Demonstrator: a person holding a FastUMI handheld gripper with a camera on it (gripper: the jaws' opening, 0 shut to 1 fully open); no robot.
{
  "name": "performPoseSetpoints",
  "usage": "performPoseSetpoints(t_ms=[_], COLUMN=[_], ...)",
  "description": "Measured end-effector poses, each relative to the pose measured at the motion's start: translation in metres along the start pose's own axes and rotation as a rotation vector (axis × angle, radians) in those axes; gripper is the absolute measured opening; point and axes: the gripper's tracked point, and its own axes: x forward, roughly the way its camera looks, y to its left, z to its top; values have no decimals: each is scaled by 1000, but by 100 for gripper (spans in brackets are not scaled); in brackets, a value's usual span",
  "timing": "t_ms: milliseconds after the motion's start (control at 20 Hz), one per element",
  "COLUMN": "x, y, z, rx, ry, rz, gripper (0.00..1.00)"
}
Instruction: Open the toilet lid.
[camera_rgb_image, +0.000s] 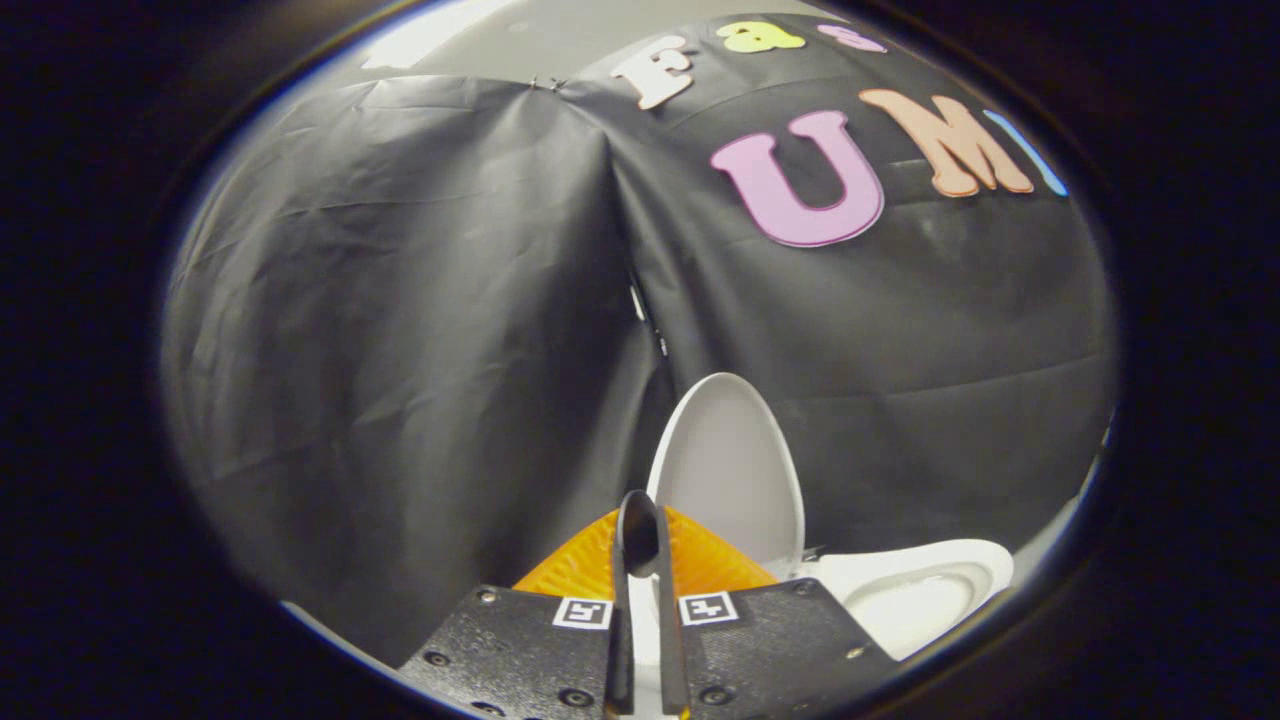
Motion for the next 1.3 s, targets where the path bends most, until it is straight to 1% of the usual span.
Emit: performPoseSetpoints(t_ms=[100,250,500,650,800,900,1050,1150,1300], x=[5,11,11,15,12,6,-10,-31,-53], y=[9,8,8,2,1,0,-8,-14,-44], z=[-9,-15,-13,-16,-8,5,31,34,34], rx=[-18,-37,-62,-93,-74,-78,-109,-123,-111], ry=[16,43,46,27,9,-38,-89,-100,-89], rz=[36,76,82,68,112,137,129,113,81], gripper=[10,11,12,25,38,47,50,53,56])
